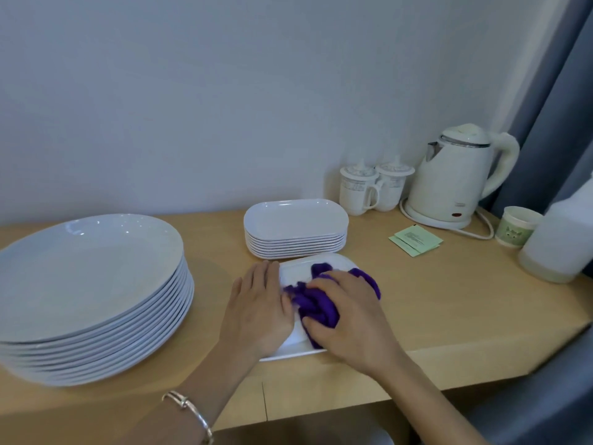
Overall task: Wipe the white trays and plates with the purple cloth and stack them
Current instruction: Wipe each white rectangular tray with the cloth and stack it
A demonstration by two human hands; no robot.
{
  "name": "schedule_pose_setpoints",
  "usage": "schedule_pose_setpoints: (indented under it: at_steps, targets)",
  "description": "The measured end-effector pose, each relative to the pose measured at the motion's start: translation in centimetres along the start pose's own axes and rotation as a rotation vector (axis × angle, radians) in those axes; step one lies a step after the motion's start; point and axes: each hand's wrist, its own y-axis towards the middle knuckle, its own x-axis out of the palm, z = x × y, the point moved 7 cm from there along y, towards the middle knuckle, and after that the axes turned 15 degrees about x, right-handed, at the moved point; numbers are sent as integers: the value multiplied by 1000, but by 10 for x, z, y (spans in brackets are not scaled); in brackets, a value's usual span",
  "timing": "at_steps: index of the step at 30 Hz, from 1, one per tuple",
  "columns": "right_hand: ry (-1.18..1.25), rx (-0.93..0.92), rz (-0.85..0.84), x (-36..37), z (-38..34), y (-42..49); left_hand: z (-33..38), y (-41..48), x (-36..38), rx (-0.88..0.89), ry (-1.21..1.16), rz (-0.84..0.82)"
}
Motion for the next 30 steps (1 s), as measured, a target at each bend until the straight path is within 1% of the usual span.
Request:
schedule_pose_setpoints:
  at_steps: [1,3,4,7,9,11,14,17,19,22,24,26,28,30]
  targets:
    - [-24,-57,-18,6,-5,-6,1,-1,0,-5,-14,-24]
    - [-13,-38,-106,11,-5,-6,-5,1,2,-51,-93,-108]
    - [0,-29,-136,12,-2,-5,-11,4,3,-95,-144,-111]
    - [-11,-47,-163,16,1,-6,-28,20,3,-221,-323,-177]
    - [-10,-57,-179,20,0,-8,-32,31,5,-198,-404,-224]
    - [18,-74,-156,17,0,-9,-35,38,0,-151,-420,-227]
    - [52,-150,-49,5,-5,-10,-32,49,-31,-63,-433,-167]
    - [82,-189,-21,0,-13,-4,-20,62,-77,20,-431,-66]
    - [70,-148,-60,3,-13,5,-8,67,-108,101,-396,46]
    - [-6,-25,-213,17,-3,14,-1,69,-131,210,-264,239]
    - [-70,6,-267,23,2,15,-2,71,-133,266,-202,367]
    - [-95,35,-279,25,4,16,-4,74,-125,287,-162,430]
    - [-103,49,-282,27,4,16,-5,79,-106,290,-118,430]
    - [-101,46,-280,28,4,16,-7,83,-83,281,-132,387]
